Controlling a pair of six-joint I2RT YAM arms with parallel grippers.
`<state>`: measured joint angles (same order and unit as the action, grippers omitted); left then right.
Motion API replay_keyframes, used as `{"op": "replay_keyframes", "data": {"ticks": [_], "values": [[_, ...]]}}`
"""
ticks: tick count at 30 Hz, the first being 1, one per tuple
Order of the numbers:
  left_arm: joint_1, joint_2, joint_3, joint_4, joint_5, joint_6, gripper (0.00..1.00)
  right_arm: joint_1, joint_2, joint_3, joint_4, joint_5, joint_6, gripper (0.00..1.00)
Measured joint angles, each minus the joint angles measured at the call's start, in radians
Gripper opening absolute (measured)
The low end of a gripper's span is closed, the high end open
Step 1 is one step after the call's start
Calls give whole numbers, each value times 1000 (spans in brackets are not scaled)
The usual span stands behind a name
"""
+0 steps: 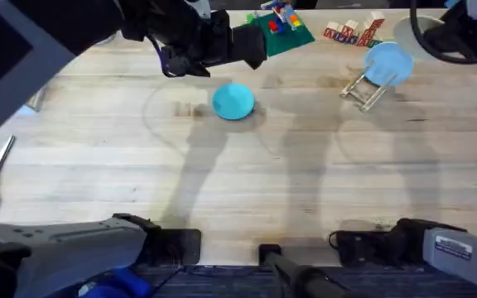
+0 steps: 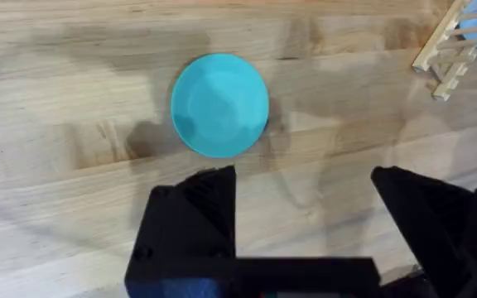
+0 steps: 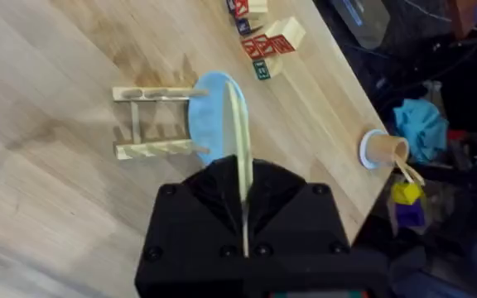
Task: Pick up the plates from the table one by one and place each into a slot on the dish rack.
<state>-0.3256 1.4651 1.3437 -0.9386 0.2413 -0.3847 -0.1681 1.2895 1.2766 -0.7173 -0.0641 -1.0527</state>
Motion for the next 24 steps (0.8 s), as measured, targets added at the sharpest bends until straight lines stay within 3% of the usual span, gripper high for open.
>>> {"op": "replay_keyframes", "data": {"ticks": [10,24], "values": [[0,0,0,0,0,0,996,-88,92,0,-9,-159,-13,31],[0,0,0,-15,0,0,995,-192,95,0,-23,-341,-33,31]]}}
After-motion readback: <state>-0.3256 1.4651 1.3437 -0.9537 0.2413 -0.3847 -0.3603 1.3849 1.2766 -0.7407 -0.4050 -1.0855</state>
